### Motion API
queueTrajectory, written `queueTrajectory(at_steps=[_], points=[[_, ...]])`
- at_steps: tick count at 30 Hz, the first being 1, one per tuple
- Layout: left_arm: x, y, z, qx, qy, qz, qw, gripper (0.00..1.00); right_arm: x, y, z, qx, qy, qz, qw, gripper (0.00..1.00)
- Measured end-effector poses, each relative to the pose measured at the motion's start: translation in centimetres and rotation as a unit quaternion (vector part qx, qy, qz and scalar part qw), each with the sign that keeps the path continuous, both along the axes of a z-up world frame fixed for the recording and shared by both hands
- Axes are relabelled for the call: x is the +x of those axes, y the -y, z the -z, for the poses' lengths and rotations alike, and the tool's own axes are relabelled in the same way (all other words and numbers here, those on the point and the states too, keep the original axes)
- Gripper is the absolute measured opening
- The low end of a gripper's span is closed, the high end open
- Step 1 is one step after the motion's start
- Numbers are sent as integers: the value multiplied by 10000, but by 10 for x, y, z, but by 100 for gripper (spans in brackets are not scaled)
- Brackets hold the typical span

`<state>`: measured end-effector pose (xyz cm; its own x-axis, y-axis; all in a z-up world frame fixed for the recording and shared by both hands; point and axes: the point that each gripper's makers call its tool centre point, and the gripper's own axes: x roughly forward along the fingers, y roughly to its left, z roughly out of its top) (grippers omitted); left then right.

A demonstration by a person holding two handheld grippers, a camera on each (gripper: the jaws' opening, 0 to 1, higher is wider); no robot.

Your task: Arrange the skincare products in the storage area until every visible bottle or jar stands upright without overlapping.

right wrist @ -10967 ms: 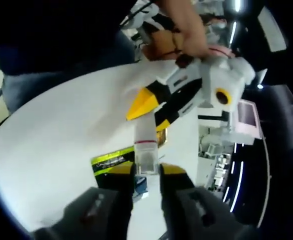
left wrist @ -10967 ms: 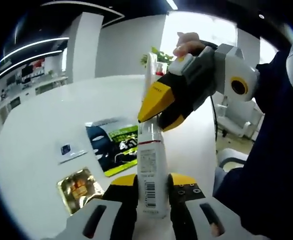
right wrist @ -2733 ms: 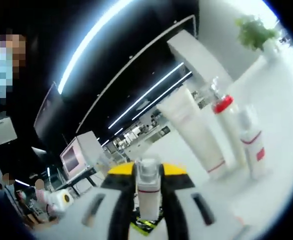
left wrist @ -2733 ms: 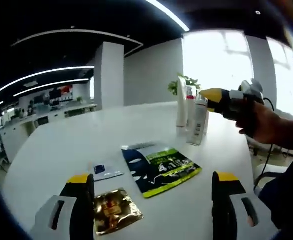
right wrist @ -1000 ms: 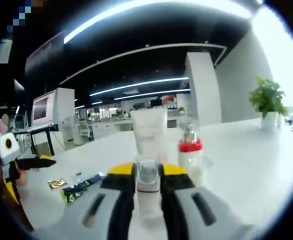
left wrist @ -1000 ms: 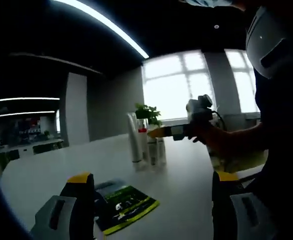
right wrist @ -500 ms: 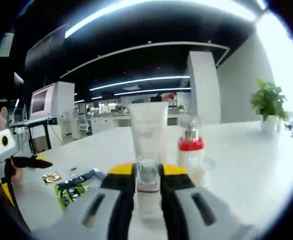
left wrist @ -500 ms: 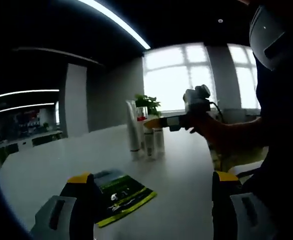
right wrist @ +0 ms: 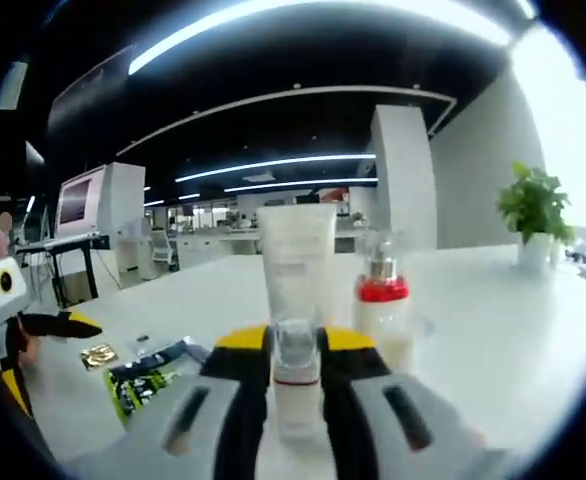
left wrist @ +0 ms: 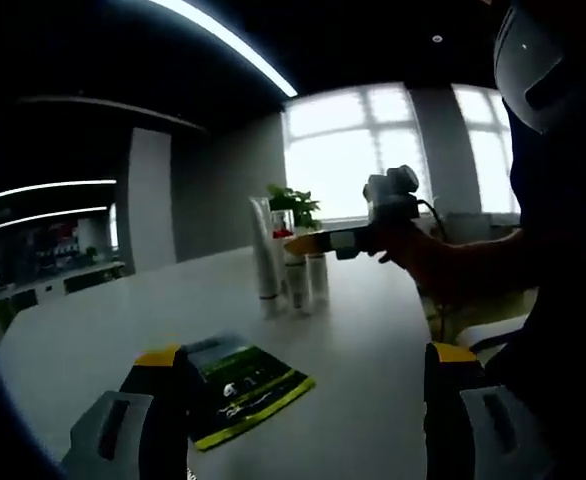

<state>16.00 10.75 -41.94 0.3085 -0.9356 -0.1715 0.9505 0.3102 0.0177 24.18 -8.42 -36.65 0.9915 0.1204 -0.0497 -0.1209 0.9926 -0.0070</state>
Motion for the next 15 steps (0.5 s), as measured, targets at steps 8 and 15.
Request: queueTrajectory(at_steps=[8, 15], points=[[0, -2, 0, 11, 63, -23, 10000, 100, 1, -2, 0, -61, 41, -45, 10000, 19], [-1, 0, 3, 42, 56, 12, 10000, 100, 2, -2, 1, -147, 14, -23, 9999, 19]])
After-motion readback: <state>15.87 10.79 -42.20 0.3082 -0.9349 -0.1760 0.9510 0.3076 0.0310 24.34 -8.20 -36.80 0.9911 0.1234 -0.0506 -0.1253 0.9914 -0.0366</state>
